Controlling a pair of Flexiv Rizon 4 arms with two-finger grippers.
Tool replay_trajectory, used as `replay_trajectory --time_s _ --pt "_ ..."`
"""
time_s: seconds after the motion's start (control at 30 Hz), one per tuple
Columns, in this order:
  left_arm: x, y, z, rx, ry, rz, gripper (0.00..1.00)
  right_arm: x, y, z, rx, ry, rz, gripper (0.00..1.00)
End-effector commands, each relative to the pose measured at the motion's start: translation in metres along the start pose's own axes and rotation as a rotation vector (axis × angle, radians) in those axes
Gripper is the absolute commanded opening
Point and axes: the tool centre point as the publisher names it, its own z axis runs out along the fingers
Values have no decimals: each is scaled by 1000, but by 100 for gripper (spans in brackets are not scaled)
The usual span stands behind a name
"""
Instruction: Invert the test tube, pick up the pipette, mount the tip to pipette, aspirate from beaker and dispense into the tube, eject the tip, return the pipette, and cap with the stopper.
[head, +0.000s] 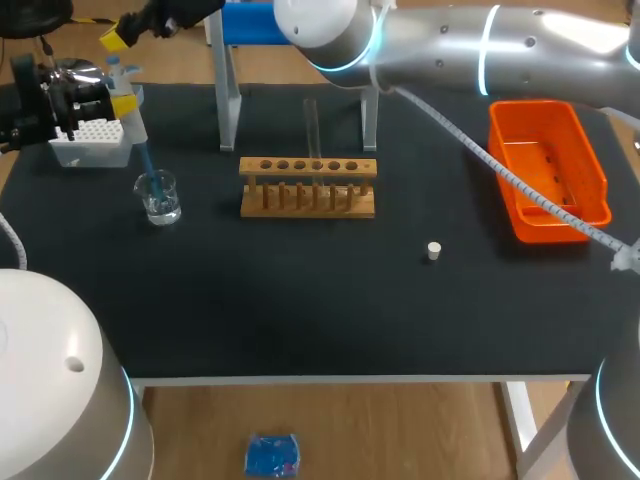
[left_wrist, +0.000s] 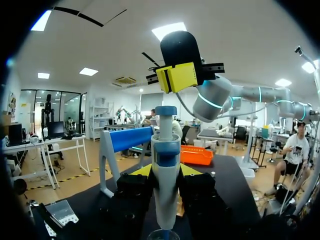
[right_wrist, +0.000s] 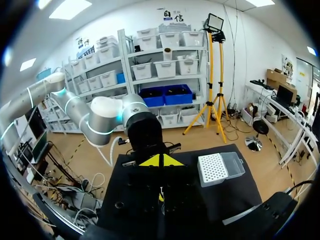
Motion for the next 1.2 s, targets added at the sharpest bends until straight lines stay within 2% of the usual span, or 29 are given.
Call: replay_trajectory --time_s 0.03,1.2 --pt "1 0 1 1 -5 2 0 -2 -1 3 9 -6 -2 0" --pt "1 0 1 1 -5 2 0 -3 -14 14 28 4 -5 0"
